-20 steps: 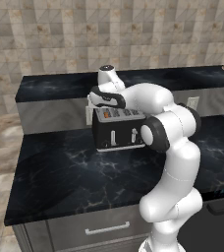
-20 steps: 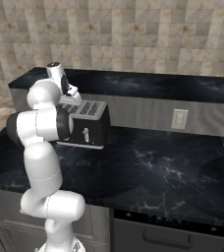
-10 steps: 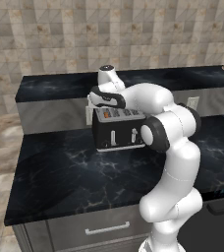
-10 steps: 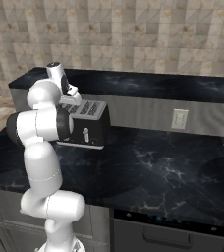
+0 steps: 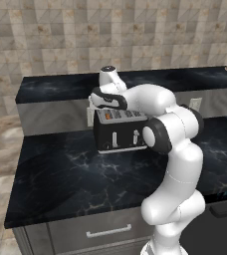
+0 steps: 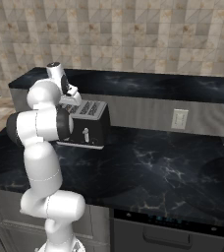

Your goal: Start the toaster. Once the lever pops up, take the bread to the plate on the dining counter.

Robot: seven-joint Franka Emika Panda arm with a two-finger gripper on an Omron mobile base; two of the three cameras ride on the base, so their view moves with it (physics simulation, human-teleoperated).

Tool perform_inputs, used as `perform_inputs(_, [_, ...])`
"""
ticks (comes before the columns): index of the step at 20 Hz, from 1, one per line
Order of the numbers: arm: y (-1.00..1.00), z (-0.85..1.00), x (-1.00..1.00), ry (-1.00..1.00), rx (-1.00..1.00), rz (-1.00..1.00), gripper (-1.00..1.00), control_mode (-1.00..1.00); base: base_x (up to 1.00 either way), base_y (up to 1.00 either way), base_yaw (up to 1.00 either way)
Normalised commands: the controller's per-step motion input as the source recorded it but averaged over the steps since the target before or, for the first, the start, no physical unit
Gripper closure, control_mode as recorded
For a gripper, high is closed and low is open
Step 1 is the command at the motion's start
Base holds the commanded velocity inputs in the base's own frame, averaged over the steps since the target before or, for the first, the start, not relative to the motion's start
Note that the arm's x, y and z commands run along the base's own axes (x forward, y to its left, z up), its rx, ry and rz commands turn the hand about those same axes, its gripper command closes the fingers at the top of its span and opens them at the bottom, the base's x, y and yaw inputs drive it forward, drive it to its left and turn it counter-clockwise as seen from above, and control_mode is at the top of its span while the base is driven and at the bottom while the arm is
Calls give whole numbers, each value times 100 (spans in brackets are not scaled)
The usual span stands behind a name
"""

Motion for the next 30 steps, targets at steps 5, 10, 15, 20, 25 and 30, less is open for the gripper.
perform_inputs(5, [0, 0, 0, 0, 0, 0, -100, -100, 0, 0, 0])
perform_inputs(10, [0, 0, 0, 0, 0, 0, -100, -100, 0, 0, 0])
perform_inputs(15, [0, 0, 0, 0, 0, 0, -100, -100, 0, 0, 0])
perform_inputs(20, [0, 0, 0, 0, 0, 0, -100, -100, 0, 0, 0])
perform_inputs(25, [0, 0, 0, 0, 0, 0, -100, -100, 0, 0, 0])
perform_inputs(30, [0, 0, 0, 0, 0, 0, -100, -100, 0, 0, 0])
